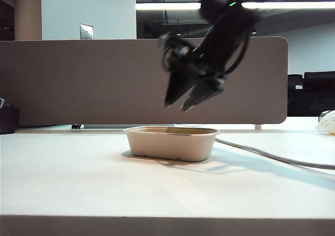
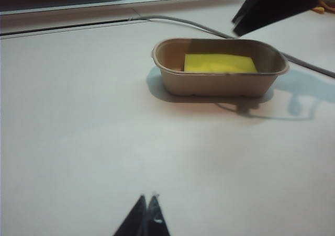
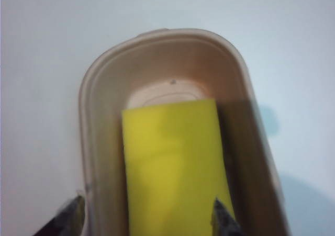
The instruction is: Take out the cleaning sponge from the paper lunch box and place it on the table.
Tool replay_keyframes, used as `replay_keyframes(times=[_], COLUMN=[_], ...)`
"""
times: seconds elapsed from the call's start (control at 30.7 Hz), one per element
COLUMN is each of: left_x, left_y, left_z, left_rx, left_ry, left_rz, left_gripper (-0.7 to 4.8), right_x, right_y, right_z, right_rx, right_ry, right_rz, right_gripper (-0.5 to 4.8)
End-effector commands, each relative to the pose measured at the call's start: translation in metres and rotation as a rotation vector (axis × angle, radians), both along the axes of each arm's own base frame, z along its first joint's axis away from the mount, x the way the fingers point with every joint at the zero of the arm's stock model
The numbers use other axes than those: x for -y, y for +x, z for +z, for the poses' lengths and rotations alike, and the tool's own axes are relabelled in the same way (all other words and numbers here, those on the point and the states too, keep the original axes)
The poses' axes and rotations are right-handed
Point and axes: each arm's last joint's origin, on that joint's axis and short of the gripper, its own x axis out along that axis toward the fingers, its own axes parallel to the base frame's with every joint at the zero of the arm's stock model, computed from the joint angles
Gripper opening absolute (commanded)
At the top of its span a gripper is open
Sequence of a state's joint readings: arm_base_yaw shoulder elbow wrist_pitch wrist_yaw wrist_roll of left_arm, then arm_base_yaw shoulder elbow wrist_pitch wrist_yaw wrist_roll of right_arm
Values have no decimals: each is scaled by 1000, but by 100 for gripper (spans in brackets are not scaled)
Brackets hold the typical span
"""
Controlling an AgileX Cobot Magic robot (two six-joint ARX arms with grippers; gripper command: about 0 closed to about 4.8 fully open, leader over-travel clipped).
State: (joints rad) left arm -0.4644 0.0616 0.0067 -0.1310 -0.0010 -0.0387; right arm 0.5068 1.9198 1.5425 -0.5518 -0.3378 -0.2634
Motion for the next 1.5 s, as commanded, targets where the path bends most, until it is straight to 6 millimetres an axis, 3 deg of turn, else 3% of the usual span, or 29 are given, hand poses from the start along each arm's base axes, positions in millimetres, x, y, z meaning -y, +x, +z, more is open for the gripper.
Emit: replay_keyframes(times=[0.03,0.59,0.62,0.75,0.81,0.85,0.98,1.14,1.33,1.5], left_x=[0,0,0,0,0,0,0,0,0,0], left_y=[0,0,0,0,0,0,0,0,0,0], left_z=[1,1,1,1,1,1,1,1,1,1], left_rx=[10,10,10,10,10,10,10,10,10,10], left_ry=[-4,-4,-4,-4,-4,-4,-4,-4,-4,-4], left_rz=[-2,-2,-2,-2,-2,-3,-3,-2,-3,-3], left_gripper=[-5,-5,-5,-5,-5,-5,-5,-5,-5,-5], right_x=[-14,-25,-25,-26,-26,-27,-28,-28,-10,8], right_y=[4,15,16,16,17,18,20,19,-7,-30], right_z=[-9,-55,-57,-59,-59,-57,-45,-5,43,55], right_rx=[28,-41,-43,-45,-38,-36,-24,17,8,-22], right_ry=[-63,-127,-128,-129,-125,-123,-113,-79,-89,-182], right_rz=[-9,-9,-8,-8,-8,-9,-13,-19,-28,-77], right_gripper=[302,292,264,43,-7,-7,-7,-7,-7,-8])
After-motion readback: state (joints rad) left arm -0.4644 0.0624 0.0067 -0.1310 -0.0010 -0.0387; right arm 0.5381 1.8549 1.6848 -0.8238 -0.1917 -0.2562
